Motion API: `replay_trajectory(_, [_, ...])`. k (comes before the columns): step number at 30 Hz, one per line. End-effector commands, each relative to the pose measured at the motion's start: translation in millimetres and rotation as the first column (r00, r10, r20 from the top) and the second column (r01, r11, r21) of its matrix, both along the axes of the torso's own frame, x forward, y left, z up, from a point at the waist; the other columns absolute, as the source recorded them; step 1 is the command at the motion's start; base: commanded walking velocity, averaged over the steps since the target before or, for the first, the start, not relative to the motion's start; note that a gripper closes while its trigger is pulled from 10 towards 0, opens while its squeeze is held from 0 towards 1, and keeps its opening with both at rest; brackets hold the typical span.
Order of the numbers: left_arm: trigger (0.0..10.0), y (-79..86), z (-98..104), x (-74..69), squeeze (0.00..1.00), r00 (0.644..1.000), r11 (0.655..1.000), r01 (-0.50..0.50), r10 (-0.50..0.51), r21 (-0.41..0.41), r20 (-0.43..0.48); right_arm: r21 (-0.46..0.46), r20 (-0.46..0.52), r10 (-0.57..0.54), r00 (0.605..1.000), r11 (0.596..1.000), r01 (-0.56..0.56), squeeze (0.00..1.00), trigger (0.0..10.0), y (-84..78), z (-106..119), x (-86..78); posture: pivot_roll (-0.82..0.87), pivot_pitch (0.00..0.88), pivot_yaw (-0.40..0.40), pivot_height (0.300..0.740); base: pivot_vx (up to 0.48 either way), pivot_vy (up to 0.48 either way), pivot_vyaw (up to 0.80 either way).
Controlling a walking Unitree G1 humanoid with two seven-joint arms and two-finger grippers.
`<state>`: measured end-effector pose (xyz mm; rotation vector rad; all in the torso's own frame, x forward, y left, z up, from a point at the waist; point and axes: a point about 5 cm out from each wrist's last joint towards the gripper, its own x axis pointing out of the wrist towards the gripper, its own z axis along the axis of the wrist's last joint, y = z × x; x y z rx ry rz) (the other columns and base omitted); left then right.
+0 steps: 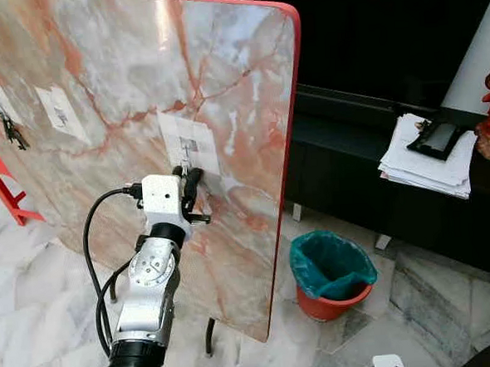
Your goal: Hang keys on a hook
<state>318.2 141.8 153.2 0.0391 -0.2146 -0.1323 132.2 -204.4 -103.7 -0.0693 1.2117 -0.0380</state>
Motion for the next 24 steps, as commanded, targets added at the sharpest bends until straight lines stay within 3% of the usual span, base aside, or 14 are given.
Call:
replay_trajectory(1, [10.0, -0.9, -3, 0.5, 0.97, 1.000, 1.000, 0.010, -0.011, -0.019, -0.021, -0.004, -0.005, 0.008, 1.000, 1.000, -0.008, 0.00, 10.0, -0.6, 0, -0.5, -0.01, 0.000, -0.020, 0.740, 0.000, 0.000, 0.00])
replay_trajectory(8, [10.0, 2.5, -3, -7.5, 0.96, 1.000, 0.998, -0.003, 0.002, -0.056, -0.018, -0.004, -0.005, 0.011, 1.000, 1.000, -0.011, 0.00, 10.0, -0.5, 0, -0.3, -0.01, 0.000, -0.021, 0.740, 0.000, 0.000, 0.00])
replay_trajectory(16, [10.0, 12.4, -9, -27.9, 0.91, 0.999, 0.996, -0.006, 0.003, -0.086, -0.033, -0.004, -0.007, 0.011, 1.000, 1.000, -0.011, 0.00, 10.0, -0.6, 0, -1.0, -0.01, 0.000, -0.019, 0.740, 0.000, 0.000, 0.00])
replay_trajectory(18, [10.0, 24.4, -13, -43.1, 0.29, 0.998, 0.996, -0.020, 0.015, -0.086, -0.059, -0.006, -0.008, 0.010, 1.000, 1.000, -0.010, 0.00, 10.0, -1.3, 0, -1.5, 0.00, 0.000, -0.020, 0.740, 0.000, 0.000, 0.00])
replay_trajectory(19, [10.0, 24.4, -13, -43.1, 0.29, 0.998, 0.996, -0.020, 0.015, -0.086, -0.059, -0.006, -0.008, 0.010, 1.000, 1.000, -0.010, 0.00, 10.0, -1.3, 0, -1.5, 0.00, 0.000, -0.020, 0.740, 0.000, 0.000, 0.00])
replay_trajectory(20, [10.0, 33.1, -26, -53.1, 0.00, 0.991, 0.997, -0.021, 0.011, -0.075, -0.135, -0.007, -0.009, 0.012, 1.000, 1.000, -0.012, 0.00, 10.0, -1.5, 0, -1.6, 0.01, 0.000, -0.023, 0.740, 0.000, 0.000, 0.00])
replay_trajectory(24, [10.0, 57.1, -62, -74.5, 0.00, 0.945, 0.996, -0.059, 0.035, -0.065, -0.325, -0.008, -0.011, 0.018, 1.000, 1.000, -0.018, 0.00, 10.0, -2.0, 0, -1.8, 0.02, 0.000, -0.025, 0.740, 0.000, 0.000, 0.00])
